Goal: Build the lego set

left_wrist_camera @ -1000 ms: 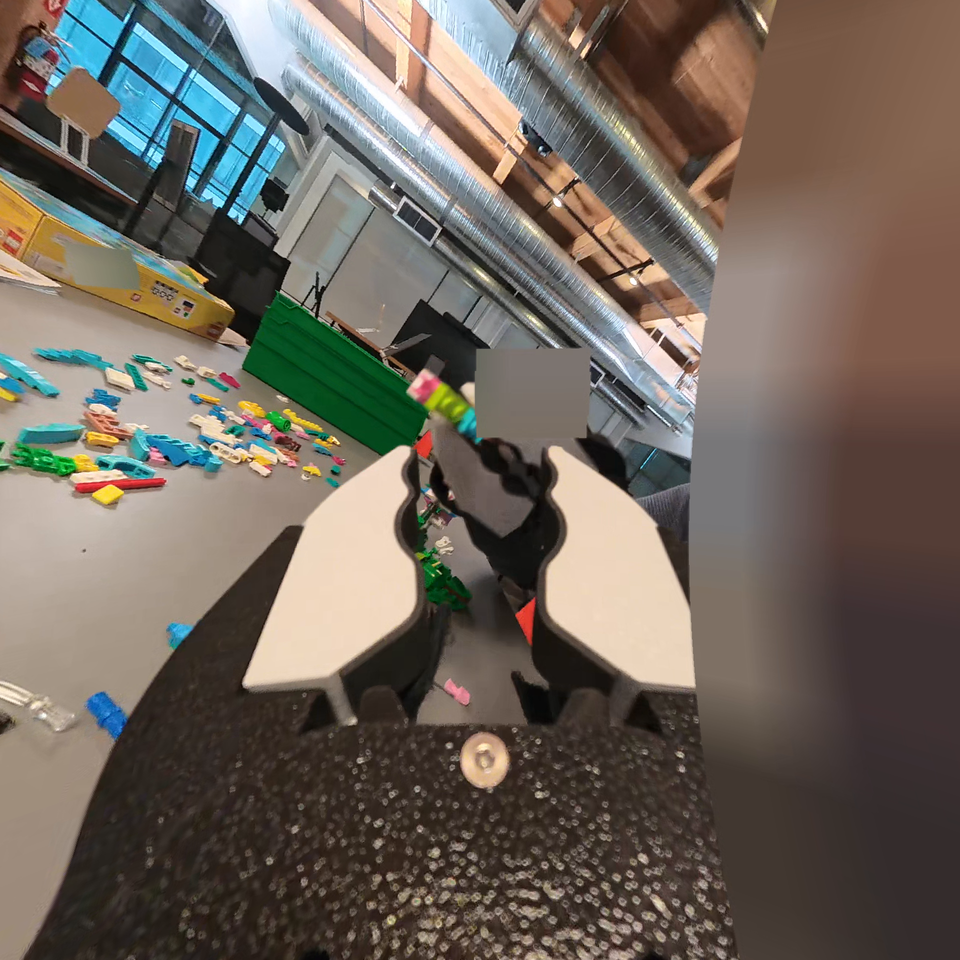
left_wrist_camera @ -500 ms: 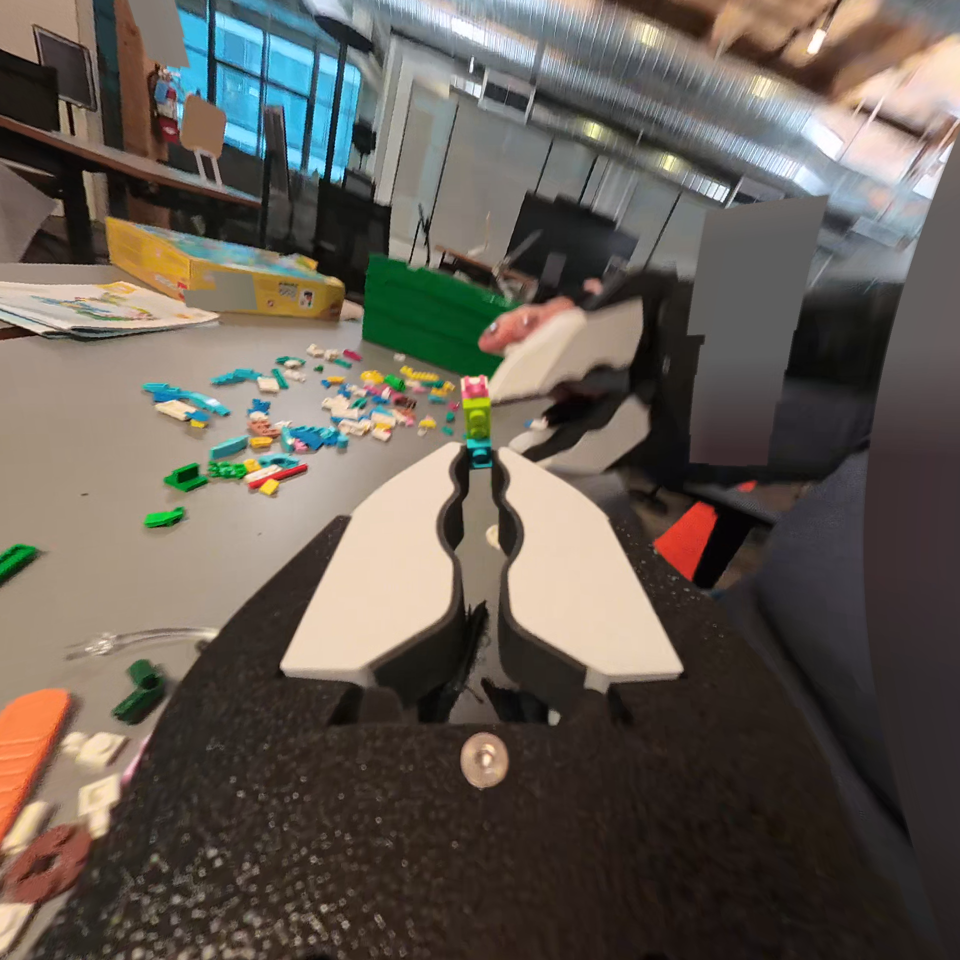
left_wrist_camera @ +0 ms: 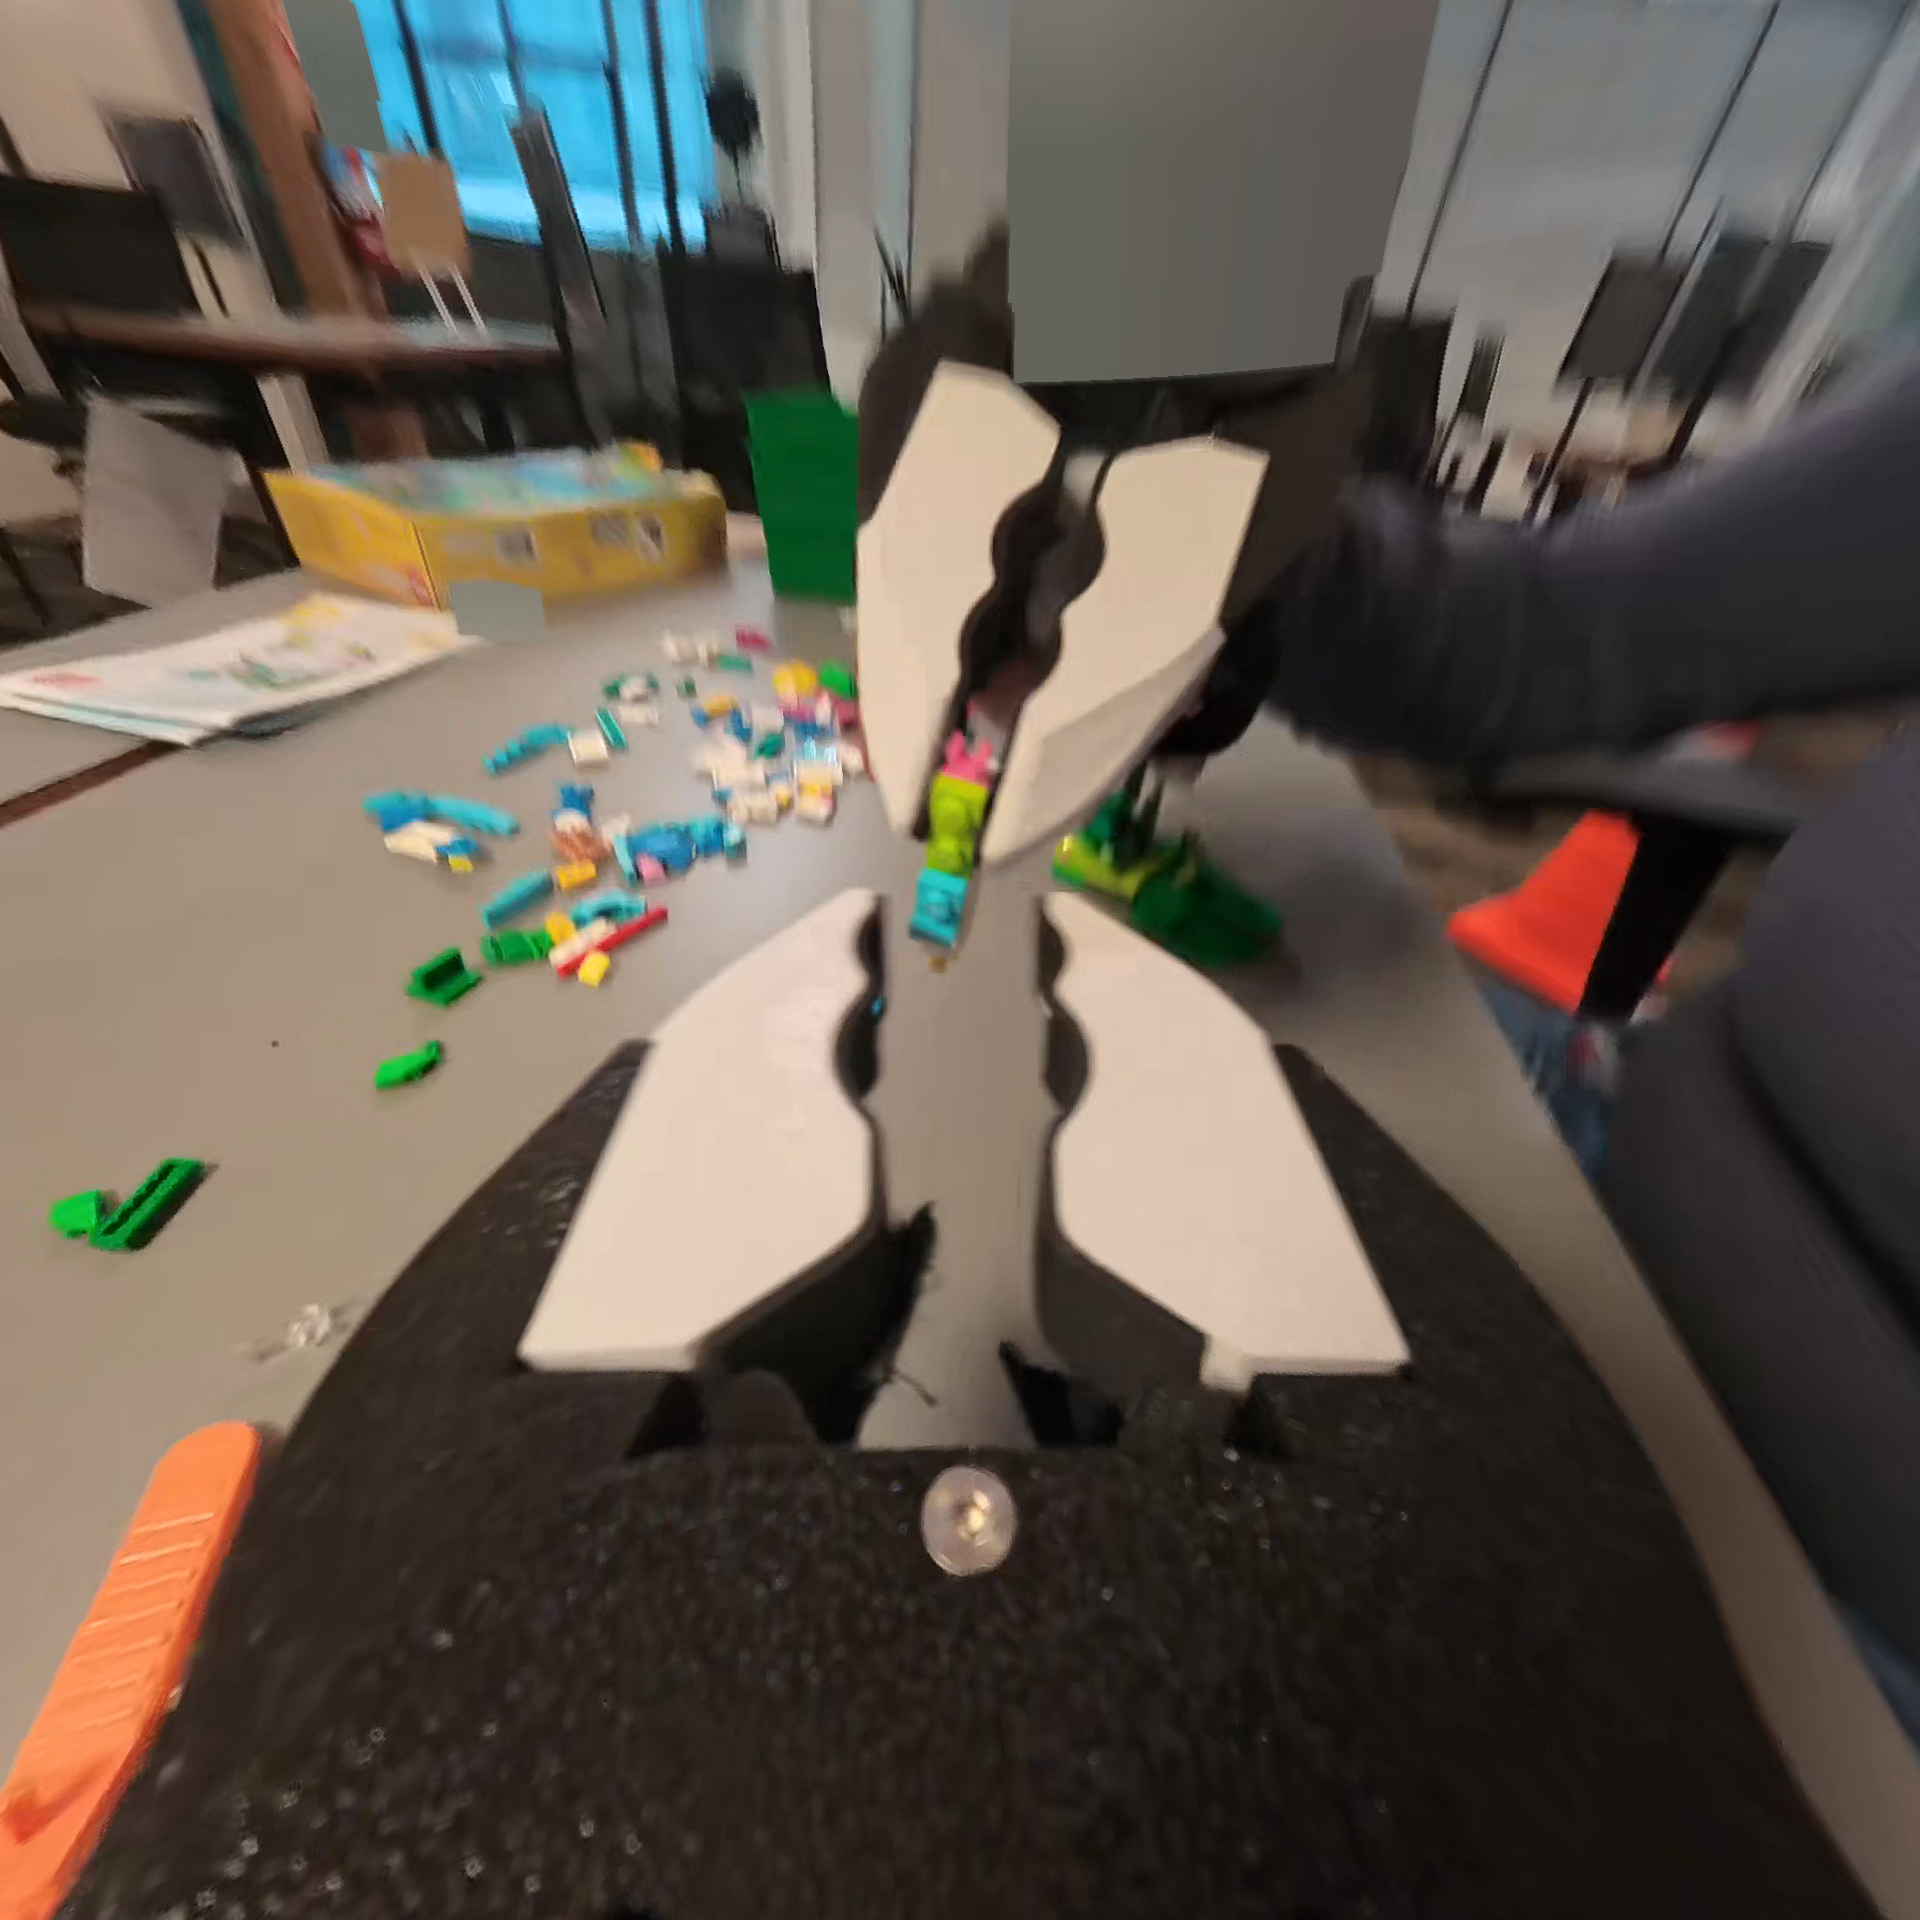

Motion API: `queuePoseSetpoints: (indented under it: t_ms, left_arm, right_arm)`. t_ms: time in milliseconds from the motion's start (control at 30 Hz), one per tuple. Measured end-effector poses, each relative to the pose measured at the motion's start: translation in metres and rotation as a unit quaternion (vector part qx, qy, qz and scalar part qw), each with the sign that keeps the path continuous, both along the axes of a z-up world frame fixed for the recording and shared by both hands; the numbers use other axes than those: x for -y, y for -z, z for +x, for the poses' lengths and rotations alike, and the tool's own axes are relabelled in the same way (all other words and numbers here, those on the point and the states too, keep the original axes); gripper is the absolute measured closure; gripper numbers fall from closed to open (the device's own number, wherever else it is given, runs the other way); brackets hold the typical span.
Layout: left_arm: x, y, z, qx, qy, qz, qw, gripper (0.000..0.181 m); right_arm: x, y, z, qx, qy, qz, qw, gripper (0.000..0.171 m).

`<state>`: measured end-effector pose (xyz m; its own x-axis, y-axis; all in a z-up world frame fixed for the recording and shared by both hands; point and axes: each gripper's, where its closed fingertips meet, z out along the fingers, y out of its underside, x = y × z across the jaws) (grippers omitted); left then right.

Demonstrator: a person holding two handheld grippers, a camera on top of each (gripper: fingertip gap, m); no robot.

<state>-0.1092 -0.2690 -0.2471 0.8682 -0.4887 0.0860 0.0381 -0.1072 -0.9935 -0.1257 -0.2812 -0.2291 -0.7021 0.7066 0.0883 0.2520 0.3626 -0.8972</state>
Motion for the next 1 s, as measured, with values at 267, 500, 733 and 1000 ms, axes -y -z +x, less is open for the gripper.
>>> queuePoseSetpoints:
  t_ms: [267,500,733,1000]
  left_arm:
    - [0.006,-0.027,0.008,0.081,0.027,0.063,0.994,0.153]
    - [0.009,-0.031,0.011,0.079,0.041,0.079,0.993,0.172]
    - [0.0,-0.009,0.013,0.031,0.021,0.021,0.999,0.173]
    - [-0.006,0.027,0.001,0.019,0.003,-0.118,0.993,0.173]
  right_arm:
    - [0.014,-0.04,0.006,-0.053,-0.002,-0.213,0.976,0.165]
    - [0.011,-0.04,0.008,-0.066,0.0,-0.218,0.974,0.164]
    - [-0.01,-0.02,0.023,-0.046,0.037,-0.137,0.989,0.157]
    - [-0.205,-0.009,0.086,-0.003,0.262,0.121,0.957,0.154]
